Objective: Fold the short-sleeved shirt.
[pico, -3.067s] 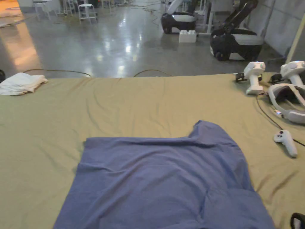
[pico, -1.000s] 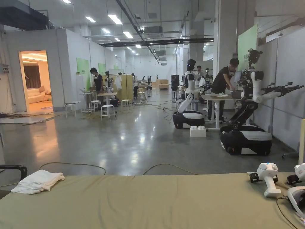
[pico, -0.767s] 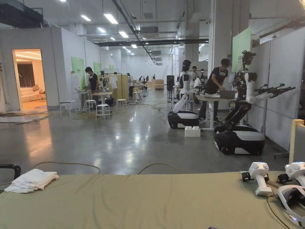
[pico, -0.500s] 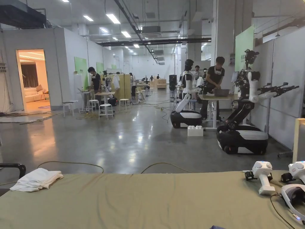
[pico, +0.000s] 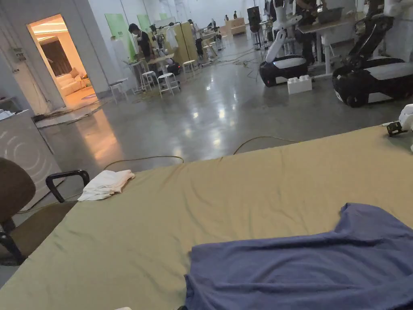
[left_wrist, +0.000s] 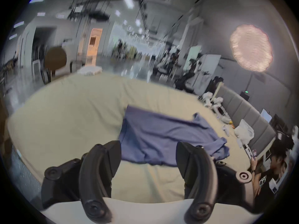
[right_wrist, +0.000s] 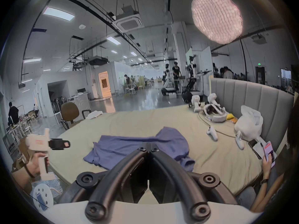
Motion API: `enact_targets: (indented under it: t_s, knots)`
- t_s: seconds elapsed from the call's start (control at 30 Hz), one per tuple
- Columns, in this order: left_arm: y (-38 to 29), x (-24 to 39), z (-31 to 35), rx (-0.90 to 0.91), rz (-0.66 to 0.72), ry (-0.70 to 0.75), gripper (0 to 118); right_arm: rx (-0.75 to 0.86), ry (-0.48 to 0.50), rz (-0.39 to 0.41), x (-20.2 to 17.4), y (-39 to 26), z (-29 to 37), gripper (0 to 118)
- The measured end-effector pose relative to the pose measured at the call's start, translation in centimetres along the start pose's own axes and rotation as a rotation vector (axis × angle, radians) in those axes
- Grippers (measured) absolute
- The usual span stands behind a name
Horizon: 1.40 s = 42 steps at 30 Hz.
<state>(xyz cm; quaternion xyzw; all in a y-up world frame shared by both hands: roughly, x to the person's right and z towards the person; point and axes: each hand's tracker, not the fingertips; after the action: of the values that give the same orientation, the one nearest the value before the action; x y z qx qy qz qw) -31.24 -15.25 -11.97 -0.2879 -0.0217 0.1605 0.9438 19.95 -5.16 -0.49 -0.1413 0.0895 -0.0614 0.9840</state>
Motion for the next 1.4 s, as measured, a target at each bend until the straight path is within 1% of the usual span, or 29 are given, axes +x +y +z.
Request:
enact_targets:
  t_s: [0.07, 0.1, 0.17, 0.3, 0.37, 0.43, 0.47, 0.5, 0.57, 0.6, 0.63, 0.67, 0.7, 0.73, 0.77, 0.8, 0.83, 0.9, 0.93, 0.97, 1.0, 1.03, 1.07, 1.1, 1.13, 1.17, 1.23, 1.3, 1.4]
  knots:
    - [-0.6, -2.1, -4.9, -0.077, 0.018, 0.043, 78, -0.041, -0.018, 0.002, 0.4, -0.6, -0.7, 0]
    - [-1.1, -2.6, -7.1, -0.121, 0.004, 0.09, 78, -0.06, -0.028, 0.002, 0.6, -0.9, -1.0, 0]
    - [-1.7, -3.9, -10.7, -0.207, 0.04, 0.125, 78, -0.092, -0.044, 0.001, 0.7, -1.3, -1.4, 0]
    - [-2.4, -5.3, -15.2, -0.273, 0.102, 0.128, 75, -0.157, -0.087, 0.013, 1.4, -2.2, -2.0, 0]
    - [-2.7, -5.3, -16.6, -0.303, 0.092, 0.141, 71, -0.178, -0.118, 0.032, 1.6, -2.8, -2.3, 0]
    - [-3.0, -4.6, -17.5, -0.327, 0.044, 0.203, 59, -0.212, -0.132, 0.038, 1.8, -3.1, -2.8, 0]
    - [-3.0, -4.1, -17.4, -0.314, 0.011, 0.234, 43, -0.217, -0.139, 0.038, 1.9, -3.3, -3.0, 0]
    - [-3.2, -3.8, -17.2, -0.299, -0.015, 0.259, 34, -0.226, -0.14, 0.033, 1.9, -3.4, -3.3, 0]
    - [-3.1, -3.1, -17.3, -0.316, -0.048, 0.238, 17, -0.249, -0.135, 0.008, 2.3, -3.7, -4.4, 0]
    - [-3.1, -2.4, -17.5, -0.32, -0.094, 0.245, 12, -0.257, -0.131, -0.007, 2.5, -3.8, -5.1, 0]
    - [-3.1, -2.3, -17.7, -0.34, -0.118, 0.236, 11, -0.256, -0.125, -0.017, 2.8, -4.1, -6.1, 1]
    - [-3.3, -2.0, -17.9, -0.341, -0.144, 0.253, 10, -0.259, -0.123, -0.029, 3.5, -4.4, -7.7, 18]
    - [-3.4, -1.8, -18.2, -0.355, -0.163, 0.257, 10, -0.28, -0.128, -0.023, 4.1, -4.9, -9.3, 47]
    - [-3.5, -1.9, -18.6, -0.367, -0.161, 0.26, 10, -0.344, -0.136, 0.01, 5.1, -5.8, -12.0, 73]
    - [-3.4, -2.1, -18.8, -0.371, -0.156, 0.26, 10, -0.378, -0.159, 0.014, 6.0, -6.7, -14.1, 73]
    - [-3.3, -2.4, -18.8, -0.373, -0.145, 0.256, 10, -0.389, -0.166, -0.003, 7.9, -8.3, -16.3, 73]
    - [-3.2, -2.7, -18.8, -0.381, -0.118, 0.25, 10, -0.416, -0.177, -0.039, 9.4, -9.5, -18.6, 73]
    - [-2.9, -3.0, -18.6, -0.385, -0.09, 0.239, 10, -0.474, -0.24, -0.149, 11.9, -11.2, -22.5, 73]
    - [-2.9, -3.1, -18.6, -0.388, -0.087, 0.234, 10, -0.517, -0.252, -0.197, 14.1, -12.7, -24.5, 72]
    - [-2.9, -3.2, -18.5, -0.388, -0.087, 0.23, 10, -0.567, -0.309, -0.213, 14.8, -13.5, -25.8, 59]
    - [-2.9, -3.3, -18.5, -0.39, -0.09, 0.226, 10, -0.606, -0.328, -0.194, 15.3, -14.5, -26.9, 41]
    - [-2.8, -3.4, -18.7, -0.394, -0.09, 0.223, 10, -0.627, -0.323, -0.224, 15.8, -15.2, -27.4, 30]
    - [-2.7, -3.4, -18.6, -0.396, -0.087, 0.222, 10, -0.604, -0.306, -0.255, 15.9, -15.7, -26.8, 14]
    - [-2.6, -3.4, -18.6, -0.4, -0.083, 0.222, 8, -0.53, -0.282, -0.263, 15.7, -15.3, -26.1, 13]
    - [-2.5, -3.5, -18.6, -0.404, -0.079, 0.221, 7, -0.543, -0.264, -0.29, 15.7, -15.1, -26.1, 13]
    - [-2.4, -3.4, -18.2, -0.4, -0.084, 0.211, 7, -0.573, -0.301, -0.273, 15.6, -15.0, -26.5, 12]
    - [-2.2, -3.9, -16.9, -0.362, -0.07, 0.176, 7, -0.556, -0.306, -0.264, 15.2, -14.4, -25.8, 12]
    - [-1.5, -3.8, -13.3, -0.249, -0.034, 0.159, 7, -0.513, -0.325, -0.272, 15.1, -13.4, -24.2, 12]
    - [-1.0, -3.9, -8.2, -0.194, 0.032, 0.099, 7, -0.494, -0.312, -0.258, 14.4, -12.3, -20.9, 12]
